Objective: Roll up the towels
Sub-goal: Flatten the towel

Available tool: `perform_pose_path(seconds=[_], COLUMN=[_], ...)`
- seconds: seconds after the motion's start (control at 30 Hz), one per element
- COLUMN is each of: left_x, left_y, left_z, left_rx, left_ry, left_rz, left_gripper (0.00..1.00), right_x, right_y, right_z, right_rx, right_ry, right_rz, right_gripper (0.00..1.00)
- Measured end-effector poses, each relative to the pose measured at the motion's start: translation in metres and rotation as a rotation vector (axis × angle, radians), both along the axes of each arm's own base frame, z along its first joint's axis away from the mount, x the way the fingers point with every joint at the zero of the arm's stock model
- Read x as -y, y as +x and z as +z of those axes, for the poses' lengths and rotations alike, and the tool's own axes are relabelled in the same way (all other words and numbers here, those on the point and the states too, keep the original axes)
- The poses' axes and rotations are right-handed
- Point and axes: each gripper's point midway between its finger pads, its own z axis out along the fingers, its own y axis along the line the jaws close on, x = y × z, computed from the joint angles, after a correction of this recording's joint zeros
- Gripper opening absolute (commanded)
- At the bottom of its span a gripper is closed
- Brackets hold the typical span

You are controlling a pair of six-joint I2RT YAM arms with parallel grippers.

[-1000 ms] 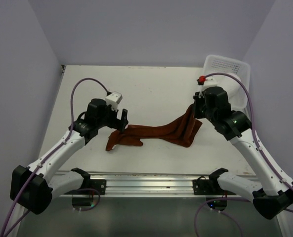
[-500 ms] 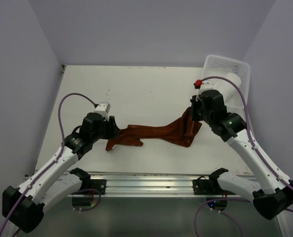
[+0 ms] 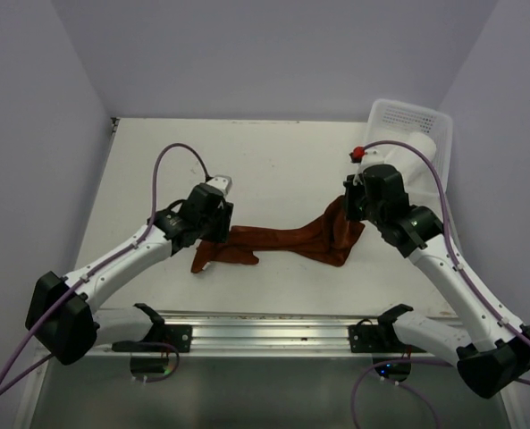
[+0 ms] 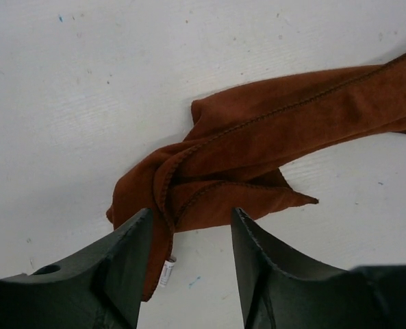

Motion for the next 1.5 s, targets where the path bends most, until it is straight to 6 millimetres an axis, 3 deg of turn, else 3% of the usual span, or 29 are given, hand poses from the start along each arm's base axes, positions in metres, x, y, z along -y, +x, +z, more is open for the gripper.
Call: perform_pose_path(seconds=[0.1,0.2,0.3,0.33,0.53,0.63,0.77,0.9,0.97,1.1,1.13,1.5], left_x=[-0.011,-0.023,-0.024,-0.024,-0.023,-0.018,0.008,0.049,0.065,0.078,0.077,0.015], left_y=[-0.009,-0.018,-0.017,-0.015,-0.005,0.011,0.051,0.093,0.11,0.122,0.121,0.114], left_z=[-0.022,-0.042,-0.059,-0.065,-0.103,-0.107,-0.096,-0.073,-0.059,-0.037,-0.034,-0.017], left_rx=[-0.046,-0.086,-0.125,-0.137,-0.211,-0.213,-0.137,-0.048,-0.004,0.064,0.073,0.128], left_ry=[0.056,0.1,0.124,0.132,0.188,0.189,0.109,0.008,-0.025,-0.056,-0.056,0.006], left_rz=[0.018,0.046,0.06,0.061,0.061,0.056,0.01,-0.081,-0.125,-0.189,-0.199,-0.103], left_gripper=[0.62,0.61,0.52,0.44,0.18,0.05,0.01,0.01,0.14,0.65,0.99,1.0], right_x=[0.001,0.001,0.002,0.004,0.021,0.03,0.042,0.051,0.055,0.059,0.059,0.059], right_y=[-0.001,0.0,0.002,0.003,0.01,0.013,0.017,0.021,0.022,0.023,0.024,0.026], right_z=[0.0,0.002,0.002,0.002,0.001,0.002,0.001,-0.002,-0.003,-0.004,-0.004,-0.008], right_rx=[0.007,0.016,0.019,0.02,0.025,0.03,0.028,0.018,0.014,0.012,0.01,-0.013], right_ry=[0.004,0.011,0.009,0.007,-0.01,-0.011,-0.018,-0.023,-0.024,-0.018,-0.016,0.006], right_rz=[-0.001,-0.005,-0.019,-0.028,-0.117,-0.157,-0.209,-0.245,-0.26,-0.273,-0.273,-0.262], right_gripper=[0.0,0.0,0.0,0.0,0.0,0.0,0.0,0.0,0.0,0.0,0.0,0.0])
